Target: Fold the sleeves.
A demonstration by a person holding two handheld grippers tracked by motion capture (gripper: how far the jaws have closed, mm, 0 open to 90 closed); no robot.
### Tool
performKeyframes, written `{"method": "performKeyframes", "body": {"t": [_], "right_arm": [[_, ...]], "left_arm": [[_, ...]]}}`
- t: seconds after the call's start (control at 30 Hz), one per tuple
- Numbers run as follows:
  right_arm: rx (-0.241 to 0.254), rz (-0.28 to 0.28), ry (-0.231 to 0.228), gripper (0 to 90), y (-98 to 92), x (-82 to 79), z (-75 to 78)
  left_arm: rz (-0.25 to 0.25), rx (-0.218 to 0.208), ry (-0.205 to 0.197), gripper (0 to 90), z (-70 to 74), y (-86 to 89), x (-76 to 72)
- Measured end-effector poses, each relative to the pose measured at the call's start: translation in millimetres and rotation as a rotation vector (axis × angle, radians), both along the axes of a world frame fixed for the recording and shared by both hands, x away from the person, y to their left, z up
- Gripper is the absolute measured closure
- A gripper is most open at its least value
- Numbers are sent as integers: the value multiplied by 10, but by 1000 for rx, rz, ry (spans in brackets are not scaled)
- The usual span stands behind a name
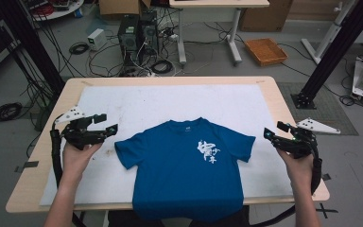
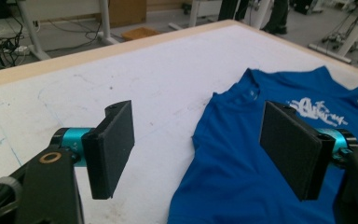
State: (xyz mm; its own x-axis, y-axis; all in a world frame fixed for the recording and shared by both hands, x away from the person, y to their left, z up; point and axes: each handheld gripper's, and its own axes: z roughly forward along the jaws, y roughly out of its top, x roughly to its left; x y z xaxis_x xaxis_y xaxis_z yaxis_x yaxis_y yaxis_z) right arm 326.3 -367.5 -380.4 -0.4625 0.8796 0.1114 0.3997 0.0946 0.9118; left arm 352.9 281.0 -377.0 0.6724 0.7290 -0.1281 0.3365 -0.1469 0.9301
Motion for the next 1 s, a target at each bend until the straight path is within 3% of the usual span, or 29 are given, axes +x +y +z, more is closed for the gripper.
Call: {"method": "performKeyframes", "body": {"t": [0.03, 0.13, 0.27, 0.37, 0.5, 0.6, 0.7, 0.73, 0.77, 0.83, 0.9, 1.0], "right_arm": [[1, 1, 1, 317, -5, -4, 0], [6, 0, 3, 317, -10, -15, 1], [5, 0, -4, 317, -18, -20, 1], [6, 1, -2, 317, -15, -8, -9], [3, 4, -2, 317, 1, 2, -17], [3, 6, 0, 317, 8, 2, -15], [5, 3, 3, 317, 7, 2, -21], [3, 3, 3, 317, 6, 2, -23], [3, 4, 3, 317, 6, 2, -25], [5, 2, 2, 317, 10, 0, -25], [5, 2, 3, 317, 12, 0, -24], [3, 4, 2, 317, 17, 2, -24]], "left_arm": [[0, 19, 1, 267, -26, -19, 11], [6, 23, -1, 267, -54, -26, 19], [-2, 56, 46, 274, -96, -30, 57], [-10, 80, 55, 292, -112, -36, 59], [0, 89, 31, 352, -152, -24, 38], [5, 94, 40, 367, -202, -2, 42], [6, 94, 77, 411, -247, 8, 66], [0, 95, 106, 426, -278, 8, 78], [0, 95, 106, 438, -278, 8, 78], [4, 116, 165, 468, -343, 10, 105], [6, 125, 185, 492, -367, 15, 113], [9, 134, 244, 516, -423, 31, 145]]}}
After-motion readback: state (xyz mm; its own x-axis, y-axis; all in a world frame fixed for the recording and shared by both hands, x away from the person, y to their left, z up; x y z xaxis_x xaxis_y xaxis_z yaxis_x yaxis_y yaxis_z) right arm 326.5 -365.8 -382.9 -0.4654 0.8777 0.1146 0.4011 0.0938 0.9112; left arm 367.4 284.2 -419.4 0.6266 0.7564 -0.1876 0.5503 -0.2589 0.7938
